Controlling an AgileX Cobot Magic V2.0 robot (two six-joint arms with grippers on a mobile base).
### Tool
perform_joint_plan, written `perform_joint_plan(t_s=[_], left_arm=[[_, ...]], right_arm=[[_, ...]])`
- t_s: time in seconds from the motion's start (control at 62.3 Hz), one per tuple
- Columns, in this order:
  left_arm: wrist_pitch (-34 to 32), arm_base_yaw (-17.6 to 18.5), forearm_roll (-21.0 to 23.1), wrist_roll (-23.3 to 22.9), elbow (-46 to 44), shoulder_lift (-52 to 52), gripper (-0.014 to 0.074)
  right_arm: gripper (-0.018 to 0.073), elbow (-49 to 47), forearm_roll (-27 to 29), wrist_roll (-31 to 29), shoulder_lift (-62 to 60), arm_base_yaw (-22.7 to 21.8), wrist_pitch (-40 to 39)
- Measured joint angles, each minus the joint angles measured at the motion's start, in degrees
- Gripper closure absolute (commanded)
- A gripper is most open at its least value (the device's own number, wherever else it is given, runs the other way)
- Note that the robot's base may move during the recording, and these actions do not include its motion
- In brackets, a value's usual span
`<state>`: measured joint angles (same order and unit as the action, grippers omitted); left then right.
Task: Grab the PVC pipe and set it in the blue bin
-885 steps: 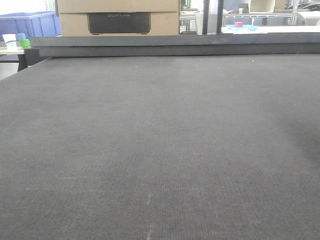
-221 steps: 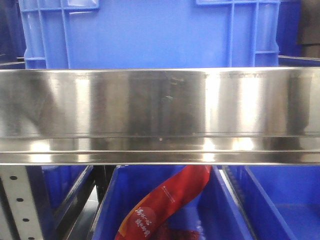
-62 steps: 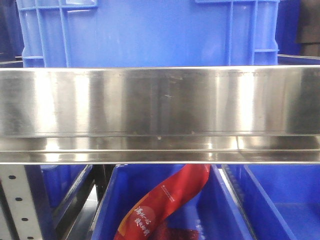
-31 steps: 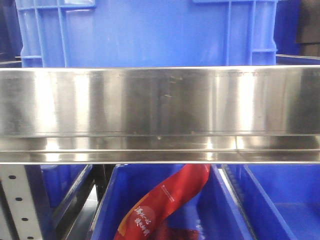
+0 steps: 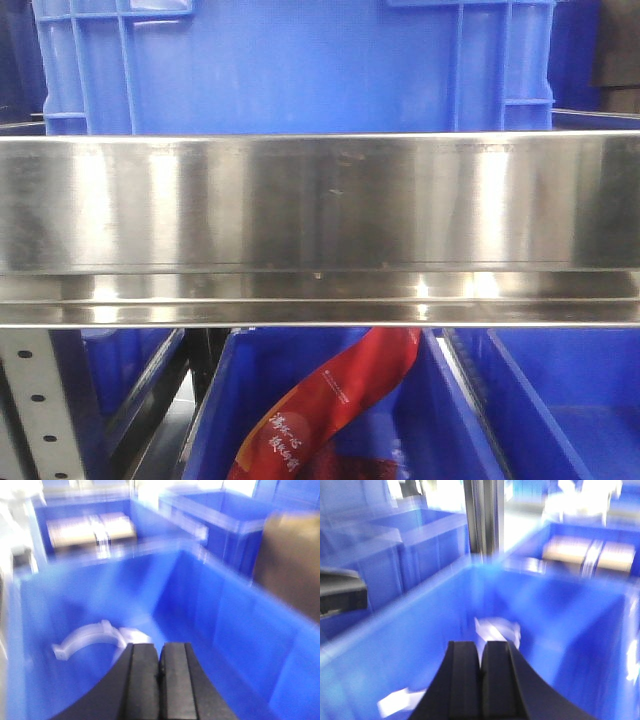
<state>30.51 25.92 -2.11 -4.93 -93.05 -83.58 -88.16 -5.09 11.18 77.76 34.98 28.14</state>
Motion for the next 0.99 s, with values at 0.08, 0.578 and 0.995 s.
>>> perform_joint_plan(t_s=[0.08, 0.578, 0.995], left_arm=[[-0.1, 0.0, -0.1, 0.0, 0.0, 0.0, 0.0708], [6.2, 0.0, 2.4, 0.0, 12.3, 18.9, 0.0708], [-16.9, 0.0, 4.1, 0.0, 57.9, 44.8, 0.0708]], right_arm=[[0.0722, 0.0, -0.2, 0.0, -0.1, 0.0, -0.2], [0.0722, 10.2, -3.3, -0.1, -20.3, 0.0, 11.2], [0.0721, 48.2, -4.0, 2.4, -43.1, 0.0, -5.9]])
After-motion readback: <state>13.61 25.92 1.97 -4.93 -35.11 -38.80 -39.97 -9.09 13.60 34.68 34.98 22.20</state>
